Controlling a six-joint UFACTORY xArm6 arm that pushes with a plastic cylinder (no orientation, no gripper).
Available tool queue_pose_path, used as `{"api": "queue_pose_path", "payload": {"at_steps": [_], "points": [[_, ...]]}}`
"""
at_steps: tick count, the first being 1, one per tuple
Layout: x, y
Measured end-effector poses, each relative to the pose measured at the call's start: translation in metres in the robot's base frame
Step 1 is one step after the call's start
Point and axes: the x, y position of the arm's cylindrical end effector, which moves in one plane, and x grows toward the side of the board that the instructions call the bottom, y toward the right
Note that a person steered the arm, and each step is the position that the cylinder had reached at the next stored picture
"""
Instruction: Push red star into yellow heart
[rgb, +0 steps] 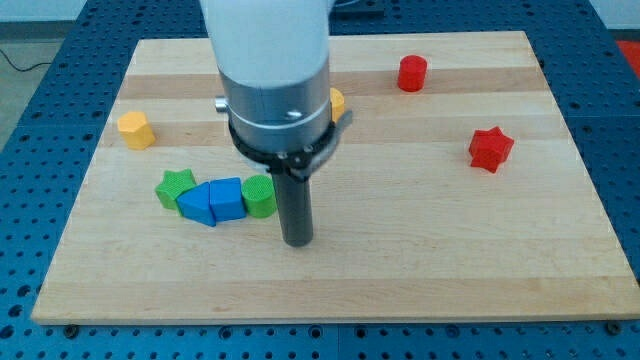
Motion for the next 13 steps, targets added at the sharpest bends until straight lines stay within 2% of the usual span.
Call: {"api": "queue_pose_path", "payload": {"at_steps": [1,2,3,5,6,7,8,9,11,13], "points": [[0.021,0.002],[0.022,0.002],[0.025,0.036],[0.025,0.2],[0.014,0.273],[-0.018,0.329],[-0.061,0.34],[-0.085,0.319],[-0.111,0.218],[-0.122,0.225]]}}
